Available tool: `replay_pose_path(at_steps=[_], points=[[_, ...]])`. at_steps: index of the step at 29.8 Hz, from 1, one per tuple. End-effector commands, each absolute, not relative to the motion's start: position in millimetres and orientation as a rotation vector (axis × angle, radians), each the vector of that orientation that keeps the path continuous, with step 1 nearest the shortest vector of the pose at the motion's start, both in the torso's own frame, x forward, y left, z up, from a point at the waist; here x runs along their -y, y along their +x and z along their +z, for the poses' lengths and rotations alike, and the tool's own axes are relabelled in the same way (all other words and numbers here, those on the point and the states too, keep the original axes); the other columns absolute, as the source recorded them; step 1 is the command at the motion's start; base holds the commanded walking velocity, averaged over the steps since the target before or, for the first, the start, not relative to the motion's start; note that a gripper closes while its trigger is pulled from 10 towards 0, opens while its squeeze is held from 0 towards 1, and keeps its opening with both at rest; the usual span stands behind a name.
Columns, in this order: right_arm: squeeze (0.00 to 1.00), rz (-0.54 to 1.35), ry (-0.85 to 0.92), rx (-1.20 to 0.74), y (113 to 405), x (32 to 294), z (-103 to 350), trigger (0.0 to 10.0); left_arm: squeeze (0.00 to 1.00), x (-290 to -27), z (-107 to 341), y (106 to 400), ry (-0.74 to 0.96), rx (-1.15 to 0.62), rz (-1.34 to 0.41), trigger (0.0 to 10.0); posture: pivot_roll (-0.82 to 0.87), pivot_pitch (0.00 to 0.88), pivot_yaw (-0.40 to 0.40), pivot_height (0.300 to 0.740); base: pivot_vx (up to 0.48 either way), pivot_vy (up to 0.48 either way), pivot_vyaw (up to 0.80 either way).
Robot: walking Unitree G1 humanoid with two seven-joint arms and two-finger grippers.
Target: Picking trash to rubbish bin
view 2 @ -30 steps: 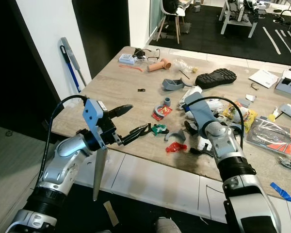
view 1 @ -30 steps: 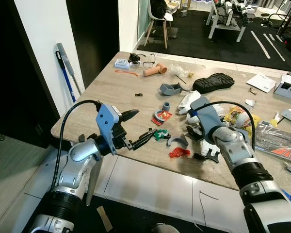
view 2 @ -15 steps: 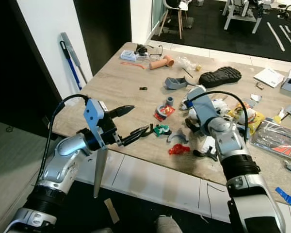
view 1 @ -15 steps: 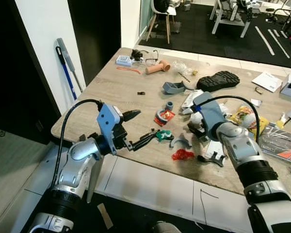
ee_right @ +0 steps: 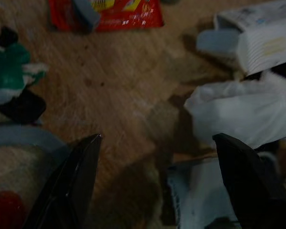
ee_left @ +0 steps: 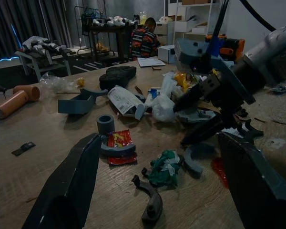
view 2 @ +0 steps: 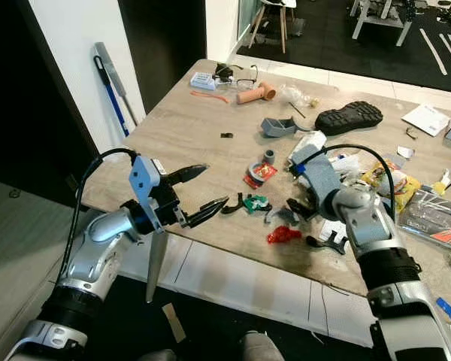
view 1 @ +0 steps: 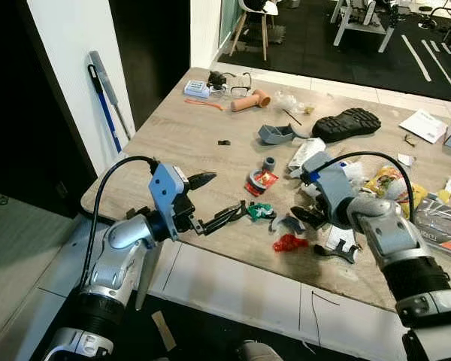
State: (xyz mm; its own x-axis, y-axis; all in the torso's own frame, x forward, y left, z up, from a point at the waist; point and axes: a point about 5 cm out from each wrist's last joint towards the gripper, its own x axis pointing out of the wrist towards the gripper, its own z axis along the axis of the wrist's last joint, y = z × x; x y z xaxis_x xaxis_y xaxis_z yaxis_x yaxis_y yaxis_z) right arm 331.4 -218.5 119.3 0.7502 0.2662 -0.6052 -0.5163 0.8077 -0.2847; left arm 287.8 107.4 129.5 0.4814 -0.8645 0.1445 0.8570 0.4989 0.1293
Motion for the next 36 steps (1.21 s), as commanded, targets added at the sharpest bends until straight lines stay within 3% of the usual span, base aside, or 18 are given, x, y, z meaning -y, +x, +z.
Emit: replay_pose_path(at_steps=[1,5,22,23,36], points=[[0.0,0.427,-0.485,-0.597,330,224,121,10.0,0.0,-108,125,287,0.054,0.182,-1.059,10.0,-0.04,0.0,-0.029,0.74,0.0,0.0,0.0],[0.0,0.353,-0.601,-0.624,329,238,123,10.0,0.0,-109,125,287,0.053,0.188,-1.058,10.0,-0.04,0.0,-0.028,0.74,0.0,0.0,0.0],[0.0,0.285,-0.722,-0.679,326,250,120,10.0,0.0,-111,126,288,0.052,0.2,-1.052,10.0,-0.04,0.0,-0.03,0.74,0.0,0.0,0.0],[0.0,0.278,-0.731,-0.676,327,252,120,0.0,0.0,-111,126,288,0.053,0.201,-1.052,10.0,-0.04,0.0,-0.03,0.74,0.0,0.0,0.0],[0.0,0.283,-0.723,-0.665,327,251,118,0.0,0.0,-110,126,288,0.057,0.204,-1.056,10.0,-0.04,0.0,-0.031,0.74,0.0,0.0,0.0]])
